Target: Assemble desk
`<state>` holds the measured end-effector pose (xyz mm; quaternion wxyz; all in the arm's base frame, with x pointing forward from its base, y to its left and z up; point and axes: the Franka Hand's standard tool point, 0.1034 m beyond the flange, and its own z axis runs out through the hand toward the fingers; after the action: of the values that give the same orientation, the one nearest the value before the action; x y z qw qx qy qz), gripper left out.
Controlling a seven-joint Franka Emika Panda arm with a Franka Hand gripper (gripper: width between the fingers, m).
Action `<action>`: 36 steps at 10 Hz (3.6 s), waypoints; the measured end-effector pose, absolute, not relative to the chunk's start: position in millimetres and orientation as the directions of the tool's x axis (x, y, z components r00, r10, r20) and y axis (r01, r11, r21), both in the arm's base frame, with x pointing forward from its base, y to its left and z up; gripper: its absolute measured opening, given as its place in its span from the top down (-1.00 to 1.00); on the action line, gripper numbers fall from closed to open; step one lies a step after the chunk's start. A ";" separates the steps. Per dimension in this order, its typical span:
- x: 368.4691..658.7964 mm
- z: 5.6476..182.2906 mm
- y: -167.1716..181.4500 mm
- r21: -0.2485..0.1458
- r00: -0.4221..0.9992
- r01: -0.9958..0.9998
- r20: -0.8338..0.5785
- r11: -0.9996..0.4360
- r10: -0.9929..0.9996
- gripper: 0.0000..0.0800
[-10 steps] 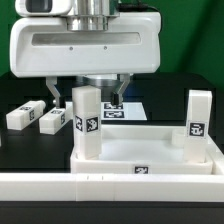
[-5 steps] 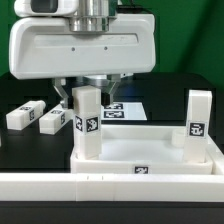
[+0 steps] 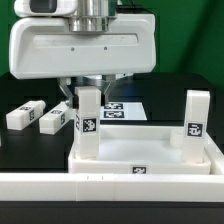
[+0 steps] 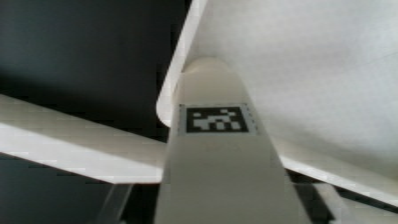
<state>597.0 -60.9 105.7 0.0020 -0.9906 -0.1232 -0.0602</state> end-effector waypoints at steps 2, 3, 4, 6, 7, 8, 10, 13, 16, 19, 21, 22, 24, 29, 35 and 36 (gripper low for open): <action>596.3 105.3 -63.6 -0.025 0.992 0.024 0.123 -0.999 0.021 0.28; 596.1 104.9 -63.3 -0.038 0.989 -0.079 0.125 -0.996 -0.083 0.28; 595.9 104.6 -62.1 -0.059 0.968 -0.215 0.120 -0.975 -0.221 0.27; 596.6 104.1 -57.8 -0.083 0.899 -0.415 0.114 -0.906 -0.422 0.27; 596.7 104.0 -56.1 -0.099 0.833 -0.536 0.101 -0.839 -0.544 0.27; 596.7 104.2 -54.1 -0.107 0.759 -0.636 0.089 -0.764 -0.645 0.27; 596.8 104.1 -54.1 -0.112 0.656 -0.743 0.079 -0.660 -0.751 0.27; 596.6 103.7 -54.2 -0.121 0.599 -0.789 0.067 -0.602 -0.798 -0.02; 595.7 101.5 -55.0 -0.110 0.682 -0.719 0.078 -0.686 -0.727 -0.57; 595.7 101.5 -55.1 -0.068 0.894 -0.428 0.112 -0.901 -0.433 -0.62; 597.5 102.4 -50.5 -0.033 0.965 -0.229 0.124 -0.973 -0.231 -0.62; 597.5 102.5 -51.5 -0.015 0.986 -0.106 0.126 -0.994 -0.107 -0.62; 598.2 104.2 -56.3 0.005 0.990 0.077 0.120 -0.997 0.077 -0.62; 600.7 108.2 -56.3 0.071 0.892 0.437 0.098 -0.897 0.442 -0.62; 600.2 106.9 -56.4 0.063 0.916 0.385 0.101 -0.921 0.389 0.27; 600.3 106.9 -56.6 0.052 0.949 0.292 0.107 -0.955 0.296 0.27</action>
Offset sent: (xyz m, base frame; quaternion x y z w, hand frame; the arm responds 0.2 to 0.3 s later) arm -0.0169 0.0018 -0.0075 0.0041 -0.0176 0.3131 0.9496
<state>600.3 -56.6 106.9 -0.0180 -0.9870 -0.1490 -0.0569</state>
